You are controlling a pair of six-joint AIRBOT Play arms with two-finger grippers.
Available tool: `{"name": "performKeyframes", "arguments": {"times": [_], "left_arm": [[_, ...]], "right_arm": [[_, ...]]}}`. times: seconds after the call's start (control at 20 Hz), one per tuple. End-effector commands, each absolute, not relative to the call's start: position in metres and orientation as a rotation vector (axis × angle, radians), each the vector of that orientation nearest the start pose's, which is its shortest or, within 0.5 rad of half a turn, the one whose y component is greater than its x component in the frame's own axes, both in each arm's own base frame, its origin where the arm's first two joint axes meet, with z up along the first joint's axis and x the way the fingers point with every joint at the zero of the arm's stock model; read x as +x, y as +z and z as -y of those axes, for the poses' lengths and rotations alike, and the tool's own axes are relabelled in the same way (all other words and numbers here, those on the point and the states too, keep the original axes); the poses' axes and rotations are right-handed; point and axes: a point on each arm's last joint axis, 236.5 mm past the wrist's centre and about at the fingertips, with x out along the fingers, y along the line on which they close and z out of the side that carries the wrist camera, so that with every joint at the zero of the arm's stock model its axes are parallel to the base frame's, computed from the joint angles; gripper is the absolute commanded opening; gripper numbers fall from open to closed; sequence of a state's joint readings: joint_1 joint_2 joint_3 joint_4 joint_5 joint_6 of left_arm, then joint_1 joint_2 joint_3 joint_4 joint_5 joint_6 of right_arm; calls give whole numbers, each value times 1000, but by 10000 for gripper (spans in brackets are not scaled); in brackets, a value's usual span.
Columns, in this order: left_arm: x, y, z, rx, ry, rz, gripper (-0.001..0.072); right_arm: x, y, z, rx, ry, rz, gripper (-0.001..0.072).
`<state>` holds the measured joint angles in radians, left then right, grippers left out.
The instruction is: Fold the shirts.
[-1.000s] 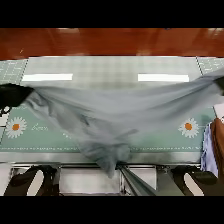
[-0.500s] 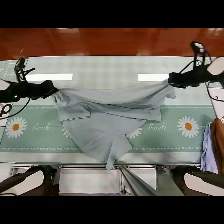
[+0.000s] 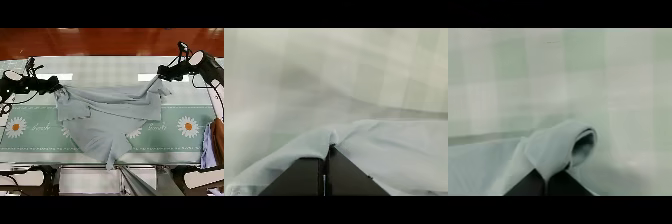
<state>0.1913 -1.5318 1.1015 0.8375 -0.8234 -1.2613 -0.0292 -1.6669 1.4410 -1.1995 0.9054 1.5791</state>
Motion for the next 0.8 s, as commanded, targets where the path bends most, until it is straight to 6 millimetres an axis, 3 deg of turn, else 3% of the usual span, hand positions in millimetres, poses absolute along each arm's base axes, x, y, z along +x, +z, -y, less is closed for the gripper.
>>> {"name": "performKeyframes", "arguments": {"times": [0.0,0.05,0.1,0.15,0.35,0.5,0.6,0.75], "left_arm": [[466,-51,31,-600,-176,-1089,23],[462,-51,33,-612,-181,-1105,111],[457,-50,35,-616,-197,-1128,354],[451,-48,34,-620,-214,-1157,503],[421,-9,-2,-678,-251,-1222,507],[388,13,-17,-703,-202,-1176,506],[343,2,5,-731,-209,-1226,506],[279,-27,42,-772,-227,-1316,507]], "right_arm": [[530,-25,-54,510,105,-1071,171],[529,-22,-52,542,111,-1072,425],[524,-18,-48,566,130,-1091,408],[516,-13,-40,585,135,-1122,408],[464,18,25,593,105,-1220,407],[419,16,68,624,16,-1252,406],[390,-4,70,667,-3,-1247,406],[357,-30,43,723,47,-1239,406]]}}
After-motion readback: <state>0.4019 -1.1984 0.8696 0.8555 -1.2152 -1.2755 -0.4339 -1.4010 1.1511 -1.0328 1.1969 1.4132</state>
